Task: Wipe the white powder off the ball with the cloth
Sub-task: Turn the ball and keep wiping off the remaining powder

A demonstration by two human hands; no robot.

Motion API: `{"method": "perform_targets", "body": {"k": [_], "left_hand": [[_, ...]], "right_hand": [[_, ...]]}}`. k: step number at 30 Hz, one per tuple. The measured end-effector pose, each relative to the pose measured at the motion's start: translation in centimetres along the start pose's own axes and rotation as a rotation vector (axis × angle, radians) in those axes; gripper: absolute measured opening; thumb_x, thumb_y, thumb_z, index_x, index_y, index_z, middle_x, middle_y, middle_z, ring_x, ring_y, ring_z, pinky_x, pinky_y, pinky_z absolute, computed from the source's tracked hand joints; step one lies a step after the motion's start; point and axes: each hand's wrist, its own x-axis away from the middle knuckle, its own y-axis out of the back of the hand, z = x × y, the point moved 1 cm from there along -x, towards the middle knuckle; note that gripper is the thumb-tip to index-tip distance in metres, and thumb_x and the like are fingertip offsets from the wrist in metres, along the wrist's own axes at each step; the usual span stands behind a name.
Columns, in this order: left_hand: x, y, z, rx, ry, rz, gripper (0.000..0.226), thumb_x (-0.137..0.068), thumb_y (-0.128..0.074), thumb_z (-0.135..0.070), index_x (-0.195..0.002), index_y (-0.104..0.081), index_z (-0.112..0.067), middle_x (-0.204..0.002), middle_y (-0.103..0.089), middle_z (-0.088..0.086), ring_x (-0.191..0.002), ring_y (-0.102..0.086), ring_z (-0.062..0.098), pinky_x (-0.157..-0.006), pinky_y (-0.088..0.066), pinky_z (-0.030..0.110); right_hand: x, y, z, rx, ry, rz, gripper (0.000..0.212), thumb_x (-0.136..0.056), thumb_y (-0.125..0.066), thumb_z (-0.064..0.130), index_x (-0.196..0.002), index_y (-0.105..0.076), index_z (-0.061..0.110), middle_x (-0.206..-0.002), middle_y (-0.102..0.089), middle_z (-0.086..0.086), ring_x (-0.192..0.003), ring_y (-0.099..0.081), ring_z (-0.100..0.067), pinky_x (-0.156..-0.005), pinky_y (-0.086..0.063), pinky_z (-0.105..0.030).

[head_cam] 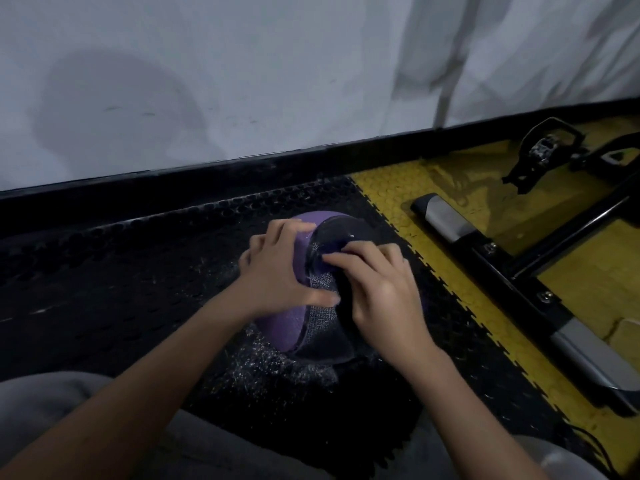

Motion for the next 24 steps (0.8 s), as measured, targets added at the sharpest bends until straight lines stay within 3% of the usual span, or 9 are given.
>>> {"method": "perform_targets", "body": {"k": [2, 7, 10, 14, 20, 24], "left_hand": [[0.2, 0.3, 0.5, 0.003, -0.001, -0.006, 0.107, -0.029, -0.058, -0.074, -0.127, -0.029, -0.042, -0.125, -0.022, -0.019, -0.112, -0.026, 0.011, -0.098, -0.023, 0.033], [0.4, 0.7, 0.2, 0.029, -0.003, 0.026, 0.098, -0.051, -0.085, -0.050, -0.130, -0.030, -0.036, -0.130, -0.022, -0.015, -0.121, -0.025, 0.016, -0.106, -0.021, 0.040], [0.5, 0.4, 0.0, 0.032, -0.017, 0.027, 0.096, -0.056, -0.084, -0.046, -0.133, -0.028, -0.034, -0.135, -0.020, -0.012, -0.121, -0.022, 0.014, -0.102, -0.020, 0.037], [0.7, 0.3, 0.2, 0.018, -0.024, 0.018, 0.100, -0.050, -0.081, -0.053, -0.133, -0.029, -0.035, -0.134, -0.020, -0.014, -0.118, -0.024, 0.015, -0.095, -0.021, 0.032], [0.5, -0.1, -0.4, 0.026, -0.046, 0.033, 0.099, -0.059, -0.080, -0.052, -0.139, -0.023, -0.035, -0.139, -0.017, -0.014, -0.127, -0.018, 0.015, -0.106, -0.017, 0.039], [0.5, -1.0, -0.8, -0.007, -0.054, 0.006, 0.101, -0.059, -0.078, -0.053, -0.140, -0.021, -0.035, -0.140, -0.014, -0.015, -0.124, -0.015, 0.011, -0.103, -0.015, 0.035]], "right_hand": [[-0.4, 0.0, -0.5, 0.000, 0.024, 0.025, 0.029, -0.086, -0.049, 0.014, -0.108, -0.067, 0.020, -0.105, -0.062, 0.002, -0.087, -0.046, -0.022, -0.070, -0.039, -0.035], [-1.5, 0.2, -3.9, -0.081, -0.250, -0.044, 0.032, -0.088, -0.042, 0.015, -0.107, -0.067, 0.018, -0.101, -0.061, -0.001, -0.087, -0.047, -0.026, -0.076, -0.039, -0.038], [-0.9, 0.0, -1.5, -0.019, -0.157, -0.055, 0.030, -0.086, -0.045, 0.013, -0.106, -0.068, 0.017, -0.100, -0.062, -0.002, -0.085, -0.047, -0.026, -0.070, -0.043, -0.040], [-0.4, -0.4, 1.5, 0.088, 0.072, 0.021, 0.035, -0.078, -0.045, 0.017, -0.105, -0.068, 0.020, -0.101, -0.061, -0.001, -0.084, -0.043, -0.022, -0.064, -0.036, -0.033], [-2.3, 0.4, -2.9, 0.024, -0.203, -0.019, 0.032, -0.084, -0.046, 0.006, -0.105, -0.067, 0.018, -0.097, -0.060, -0.003, -0.083, -0.045, -0.027, -0.070, -0.045, -0.046], [-1.2, 0.4, -0.3, 0.112, -0.062, -0.024, 0.028, -0.081, -0.050, 0.012, -0.102, -0.068, 0.018, -0.096, -0.062, -0.002, -0.080, -0.047, -0.027, -0.064, -0.042, -0.037]]}}
